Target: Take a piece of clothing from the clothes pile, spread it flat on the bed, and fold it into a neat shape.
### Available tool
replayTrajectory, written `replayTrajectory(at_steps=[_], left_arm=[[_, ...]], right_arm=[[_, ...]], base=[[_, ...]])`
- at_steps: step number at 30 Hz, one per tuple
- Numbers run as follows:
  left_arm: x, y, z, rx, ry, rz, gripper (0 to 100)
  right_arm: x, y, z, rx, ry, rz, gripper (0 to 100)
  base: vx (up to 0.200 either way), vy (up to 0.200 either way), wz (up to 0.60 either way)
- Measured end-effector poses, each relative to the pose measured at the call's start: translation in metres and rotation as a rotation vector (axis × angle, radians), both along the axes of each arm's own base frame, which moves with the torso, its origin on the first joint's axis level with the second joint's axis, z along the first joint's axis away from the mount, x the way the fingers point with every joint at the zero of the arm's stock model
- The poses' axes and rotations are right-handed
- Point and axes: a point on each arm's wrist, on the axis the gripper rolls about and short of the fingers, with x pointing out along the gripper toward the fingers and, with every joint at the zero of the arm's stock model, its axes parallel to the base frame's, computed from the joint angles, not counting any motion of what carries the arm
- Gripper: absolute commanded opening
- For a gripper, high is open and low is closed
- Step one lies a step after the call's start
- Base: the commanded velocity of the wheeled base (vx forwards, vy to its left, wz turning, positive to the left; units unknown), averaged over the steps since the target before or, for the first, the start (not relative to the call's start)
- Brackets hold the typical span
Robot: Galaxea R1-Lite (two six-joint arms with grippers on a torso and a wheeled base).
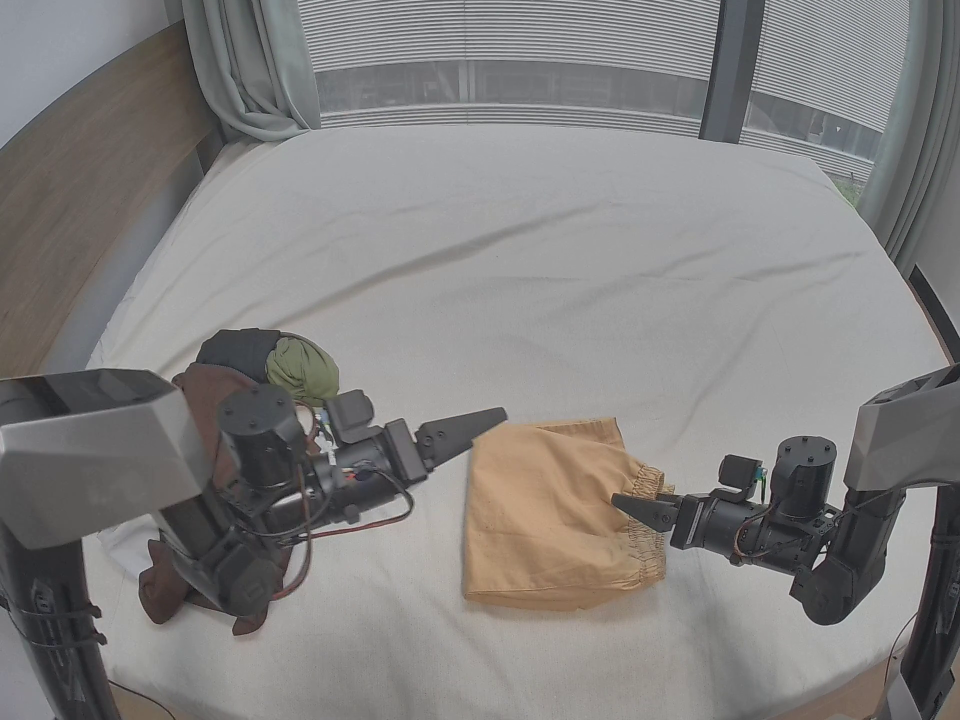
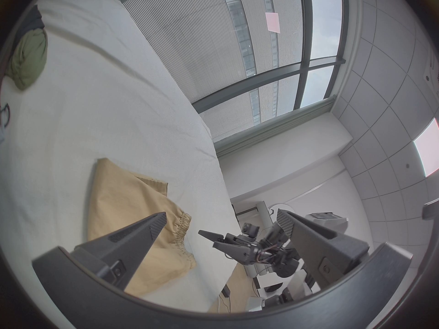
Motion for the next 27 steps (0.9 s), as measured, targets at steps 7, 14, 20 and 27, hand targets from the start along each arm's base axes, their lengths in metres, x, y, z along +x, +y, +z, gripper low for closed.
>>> replayTrajectory(at_steps=[7, 14, 20, 27], left_arm=[[-0.016, 0.056, 0.029, -0.008, -0.025, 0.006, 100], [-0.04, 0.11, 0.049, -0.008, -0.047, 0.0, 100], [-0.06, 0.147, 0.061, -0.002, -0.071, 0.044, 100], [-0.07, 0.166, 0.066, 0.041, -0.145, 0.113, 100]], right_arm=[[-0.001, 0.001, 0.0, -0.001, 0.002, 0.004, 100], [-0.003, 0.005, -0.001, -0.002, 0.003, 0.015, 100], [-0.003, 0.007, -0.002, -0.004, 0.008, 0.022, 100], [-0.003, 0.006, -0.005, -0.009, 0.019, 0.022, 100]], base=[[0.0, 0.0, 0.0], [0.0, 0.0, 0.0], [0.0, 0.0, 0.0], [0.0, 0.0, 0.0]])
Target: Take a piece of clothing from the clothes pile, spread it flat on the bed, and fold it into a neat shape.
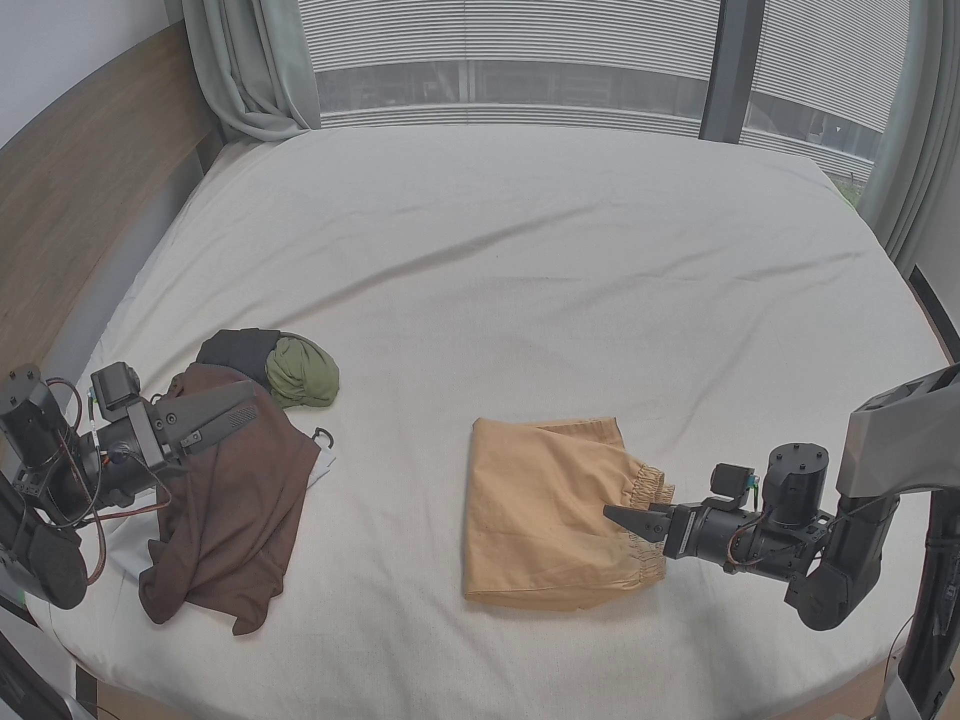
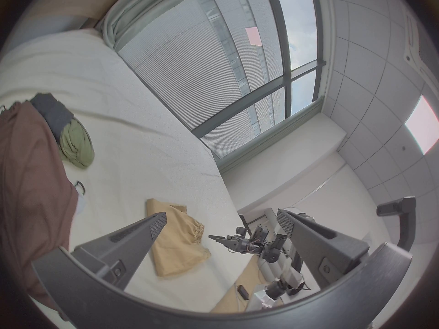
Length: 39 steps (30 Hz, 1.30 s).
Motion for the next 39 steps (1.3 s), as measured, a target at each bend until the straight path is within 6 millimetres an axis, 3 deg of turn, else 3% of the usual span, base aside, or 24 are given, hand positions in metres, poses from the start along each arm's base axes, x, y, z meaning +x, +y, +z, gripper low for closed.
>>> replayTrajectory(at_steps=[9, 19, 23, 39], left_arm=[[-0.011, 0.007, -0.011, 0.194, -0.198, 0.043, 100], [-0.013, 0.01, -0.039, 0.483, -0.452, 0.036, 100], [-0.01, 0.012, -0.053, 0.513, -0.434, 0.023, 100], [-0.018, 0.012, -0.065, 0.459, -0.344, -0.034, 100]], right_arm=[[0.0, -0.001, -0.003, -0.004, 0.009, -0.003, 100], [0.001, -0.002, -0.004, -0.009, 0.01, -0.01, 100], [0.001, -0.006, -0.005, -0.021, 0.011, -0.022, 100], [-0.005, -0.026, -0.041, -0.14, 0.104, -0.044, 100]], base=[[0.0, 0.0, 0.0], [0.0, 0.0, 0.0], [0.0, 0.0, 0.0], [0.0, 0.0, 0.0]])
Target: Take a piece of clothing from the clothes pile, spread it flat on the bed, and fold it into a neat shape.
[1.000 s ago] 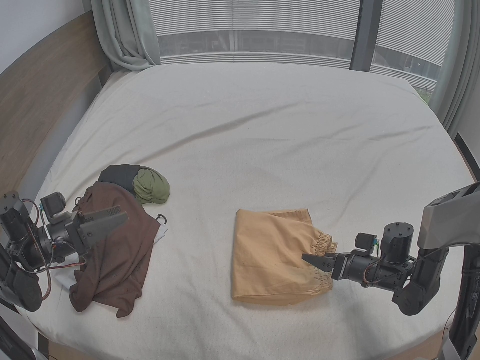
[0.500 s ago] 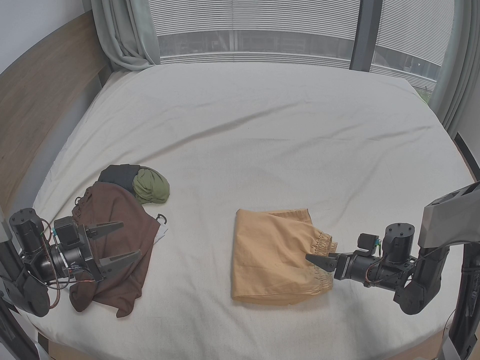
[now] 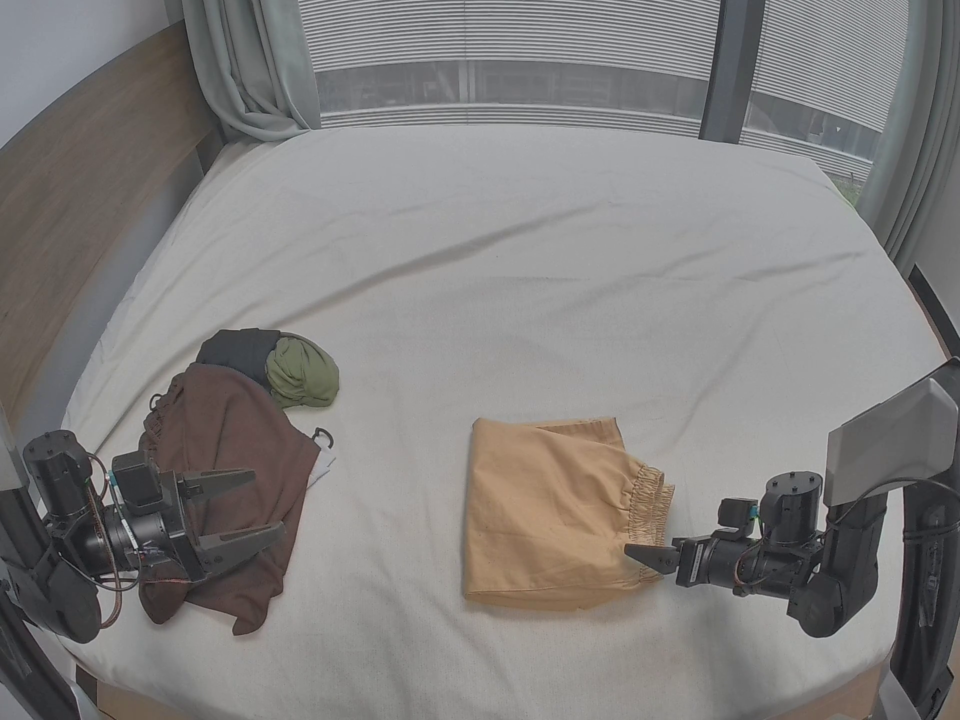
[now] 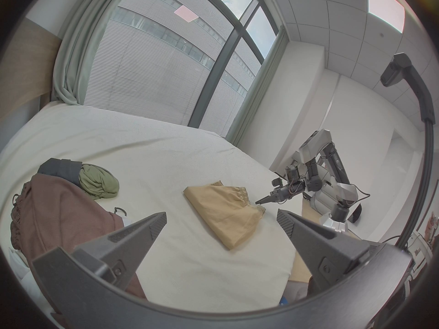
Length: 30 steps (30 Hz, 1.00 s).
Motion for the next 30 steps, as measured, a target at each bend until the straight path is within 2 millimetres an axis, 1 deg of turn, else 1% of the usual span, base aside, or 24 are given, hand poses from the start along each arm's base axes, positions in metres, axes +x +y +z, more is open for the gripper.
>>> replayTrajectory(at_steps=[7, 21, 27, 30], left_arm=[[-0.002, 0.0, 0.003, -0.006, -0.006, -0.014, 100], [-0.003, 0.0, 0.002, -0.004, -0.005, -0.013, 100], [-0.003, 0.0, 0.002, -0.003, -0.006, -0.013, 100], [-0.003, 0.0, 0.002, -0.002, -0.005, -0.014, 100]], right_arm=[[0.0, 0.0, -0.013, -0.013, 0.038, 0.0, 100], [0.008, 0.003, -0.033, -0.012, 0.07, 0.0, 100], [0.009, 0.01, -0.038, 0.03, 0.107, -0.006, 100], [0.012, 0.018, -0.041, 0.056, 0.118, -0.003, 100]], base=[[0.0, 0.0, 0.0], [0.0, 0.0, 0.0], [0.0, 0.0, 0.0], [0.0, 0.0, 0.0]])
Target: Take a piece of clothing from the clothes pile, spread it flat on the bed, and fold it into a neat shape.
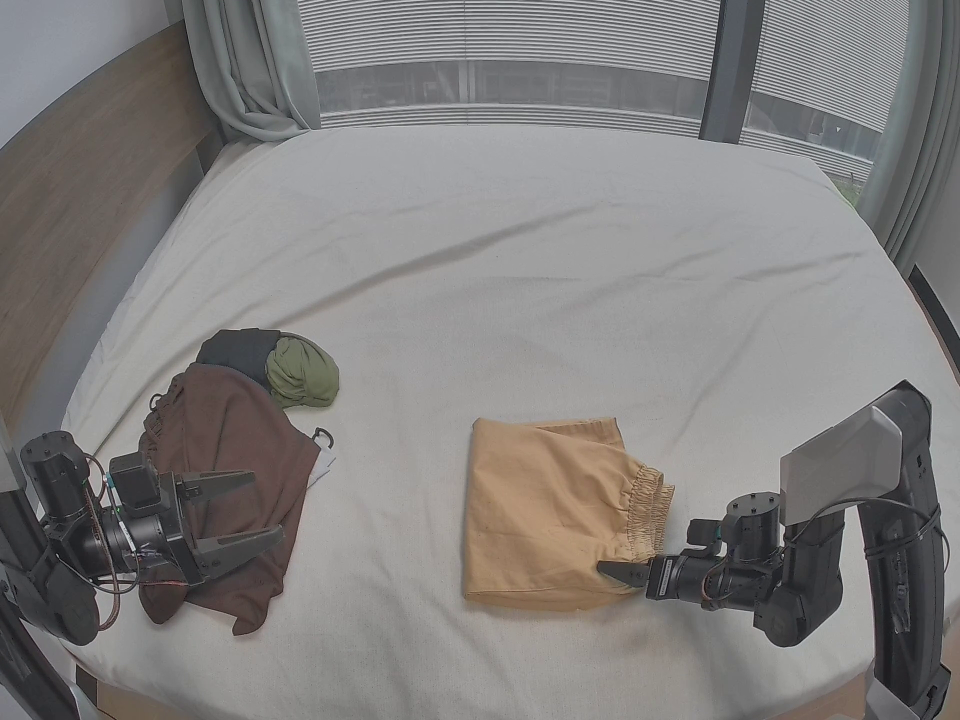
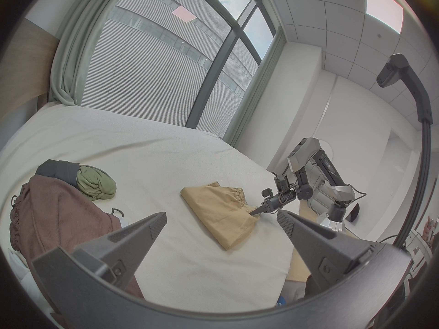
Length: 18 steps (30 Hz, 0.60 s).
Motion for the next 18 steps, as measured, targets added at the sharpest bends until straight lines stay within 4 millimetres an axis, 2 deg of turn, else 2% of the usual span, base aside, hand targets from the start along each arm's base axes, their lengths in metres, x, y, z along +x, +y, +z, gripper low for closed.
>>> replayTrajectory(at_steps=[6, 18], left_arm=[[-0.0001, -0.0001, 0.0005, 0.001, -0.003, 0.0, 100], [-0.0002, -0.0001, 0.0006, 0.004, -0.008, 0.0, 100]], right_arm=[[0.0027, 0.0079, -0.0039, 0.008, -0.005, 0.016, 100], [0.0047, 0.0098, -0.0039, 0.013, -0.012, 0.019, 100]], base=[[0.0, 0.0, 0.0], [0.0, 0.0, 0.0]])
